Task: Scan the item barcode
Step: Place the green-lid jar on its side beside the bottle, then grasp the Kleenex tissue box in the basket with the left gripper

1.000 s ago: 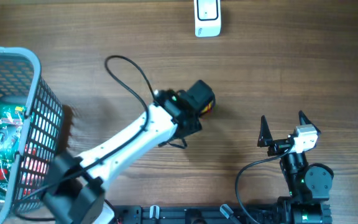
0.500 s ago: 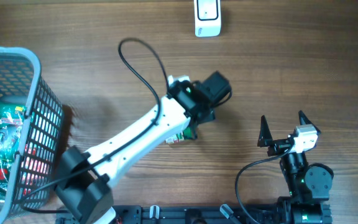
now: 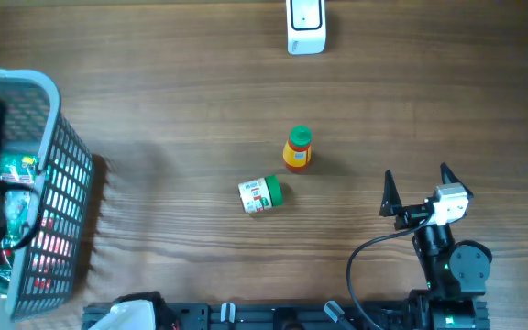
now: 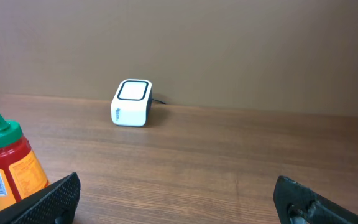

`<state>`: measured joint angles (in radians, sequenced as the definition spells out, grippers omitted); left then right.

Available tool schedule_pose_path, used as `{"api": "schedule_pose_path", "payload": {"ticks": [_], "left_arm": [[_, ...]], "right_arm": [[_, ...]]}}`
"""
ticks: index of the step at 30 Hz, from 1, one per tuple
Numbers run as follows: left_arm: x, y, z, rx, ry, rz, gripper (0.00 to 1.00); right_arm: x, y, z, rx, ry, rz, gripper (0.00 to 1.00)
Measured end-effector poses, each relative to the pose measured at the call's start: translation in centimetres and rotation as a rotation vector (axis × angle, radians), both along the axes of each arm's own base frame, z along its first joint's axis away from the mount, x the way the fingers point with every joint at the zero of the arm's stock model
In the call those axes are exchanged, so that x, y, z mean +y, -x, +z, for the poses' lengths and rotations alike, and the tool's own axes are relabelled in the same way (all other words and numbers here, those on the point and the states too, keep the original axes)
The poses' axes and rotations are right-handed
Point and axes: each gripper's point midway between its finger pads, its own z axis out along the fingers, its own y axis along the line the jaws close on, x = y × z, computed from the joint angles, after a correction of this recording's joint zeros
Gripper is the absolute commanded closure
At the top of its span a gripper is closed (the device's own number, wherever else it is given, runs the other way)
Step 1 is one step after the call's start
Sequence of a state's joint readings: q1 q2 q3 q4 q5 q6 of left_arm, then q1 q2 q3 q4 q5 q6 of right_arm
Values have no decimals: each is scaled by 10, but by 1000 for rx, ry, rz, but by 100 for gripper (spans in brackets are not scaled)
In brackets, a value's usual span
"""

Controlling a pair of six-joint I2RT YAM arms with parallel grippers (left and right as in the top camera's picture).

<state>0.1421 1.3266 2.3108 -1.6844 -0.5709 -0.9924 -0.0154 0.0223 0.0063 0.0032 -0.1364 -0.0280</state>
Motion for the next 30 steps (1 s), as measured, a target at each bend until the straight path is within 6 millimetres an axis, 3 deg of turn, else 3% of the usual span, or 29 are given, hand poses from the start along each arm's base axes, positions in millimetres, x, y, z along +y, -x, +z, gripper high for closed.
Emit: {"api": "schedule_pose_path", "payload": {"ticks": [2,3,4,7,10,11,14,17,20,23,30], "left_arm": [[11,8,-3,-7,36,55,0],[32,19,-10,9,58,158,0],[41,20,-19,29,93,192,0],[75,16,-88,202,284,299,0],[98,31,-161,360,484,411,0],[100,35,-175,383,525,428,0],[100,66,-240,468,717,527,2],[99,69,-290,490,782,539,7],[98,67,-342,496,804,519,21],[101,62,-367,500,779,457,33],[103,62,-396,500,747,418,23]], "right_arm": [[0,0,0,0,0,0,0],[0,0,0,0,0,0,0],[0,0,0,0,0,0,1],[0,0,0,0,0,0,0],[0,0,0,0,0,0,0],[0,0,0,0,0,0,0],[0,0,0,0,0,0,0],[0,0,0,0,0,0,0],[0,0,0,0,0,0,0],[0,0,0,0,0,0,0],[0,0,0,0,0,0,0]]}}
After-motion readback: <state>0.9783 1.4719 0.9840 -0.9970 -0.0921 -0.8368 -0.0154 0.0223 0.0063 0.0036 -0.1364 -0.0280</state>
